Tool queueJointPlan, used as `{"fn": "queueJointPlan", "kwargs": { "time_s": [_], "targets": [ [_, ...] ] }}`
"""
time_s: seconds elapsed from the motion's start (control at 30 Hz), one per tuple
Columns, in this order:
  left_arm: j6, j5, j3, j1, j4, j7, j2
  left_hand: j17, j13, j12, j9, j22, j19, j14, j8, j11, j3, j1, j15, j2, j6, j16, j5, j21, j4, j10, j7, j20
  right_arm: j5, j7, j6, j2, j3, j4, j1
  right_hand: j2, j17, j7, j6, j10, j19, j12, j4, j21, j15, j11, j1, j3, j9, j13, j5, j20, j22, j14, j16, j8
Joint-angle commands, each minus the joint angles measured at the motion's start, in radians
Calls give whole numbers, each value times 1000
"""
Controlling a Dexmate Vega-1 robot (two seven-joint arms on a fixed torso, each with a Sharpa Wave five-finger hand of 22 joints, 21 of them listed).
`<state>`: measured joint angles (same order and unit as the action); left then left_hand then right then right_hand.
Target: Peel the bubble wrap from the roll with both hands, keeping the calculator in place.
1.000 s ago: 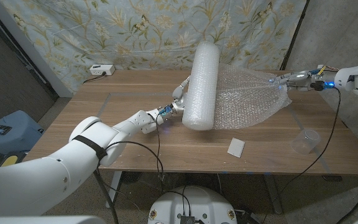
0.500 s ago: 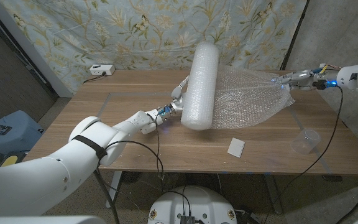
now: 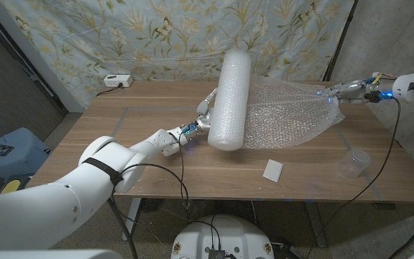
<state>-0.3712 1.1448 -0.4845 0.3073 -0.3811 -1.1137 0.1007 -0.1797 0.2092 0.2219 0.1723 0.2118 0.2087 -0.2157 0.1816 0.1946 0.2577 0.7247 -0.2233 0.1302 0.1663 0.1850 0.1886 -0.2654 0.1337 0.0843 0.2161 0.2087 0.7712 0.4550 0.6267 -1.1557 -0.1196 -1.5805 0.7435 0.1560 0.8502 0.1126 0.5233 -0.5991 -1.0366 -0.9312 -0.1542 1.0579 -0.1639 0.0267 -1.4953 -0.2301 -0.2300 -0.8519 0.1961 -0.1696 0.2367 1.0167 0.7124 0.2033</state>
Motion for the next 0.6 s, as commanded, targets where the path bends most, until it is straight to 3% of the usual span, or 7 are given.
{"fn": "queueJointPlan", "kwargs": {
  "time_s": [0.03, 0.6],
  "targets": [
    [-8, 6, 5, 10, -13, -4, 7, -1, 2, 0, 3, 1, -9, 3, 3, 7, -1, -7, -1, 0, 62, -1, -1, 1, 1, 0, 2, 6, 4, -10, 14, -18, 24, -8, 18, -1, 1, -3, 11, 4, 8, 4, -1, 8, -59, -2, -16, 2, -5, -7, 4, -60, 0, 8, -1, -4],
    [-26, 20, 15, 43, -72, 11, 31, -1, 2, 1, 3, 2, -12, 5, 3, 8, 2, -11, -1, 3, 61, 0, -1, 2, 4, 0, 2, 6, 5, -29, 37, -31, 76, -22, 57, 0, 7, -5, 16, 4, 20, 11, -1, 29, -58, 7, -20, 1, -6, -11, 3, -60, -9, 11, -1, -2]
  ]
}}
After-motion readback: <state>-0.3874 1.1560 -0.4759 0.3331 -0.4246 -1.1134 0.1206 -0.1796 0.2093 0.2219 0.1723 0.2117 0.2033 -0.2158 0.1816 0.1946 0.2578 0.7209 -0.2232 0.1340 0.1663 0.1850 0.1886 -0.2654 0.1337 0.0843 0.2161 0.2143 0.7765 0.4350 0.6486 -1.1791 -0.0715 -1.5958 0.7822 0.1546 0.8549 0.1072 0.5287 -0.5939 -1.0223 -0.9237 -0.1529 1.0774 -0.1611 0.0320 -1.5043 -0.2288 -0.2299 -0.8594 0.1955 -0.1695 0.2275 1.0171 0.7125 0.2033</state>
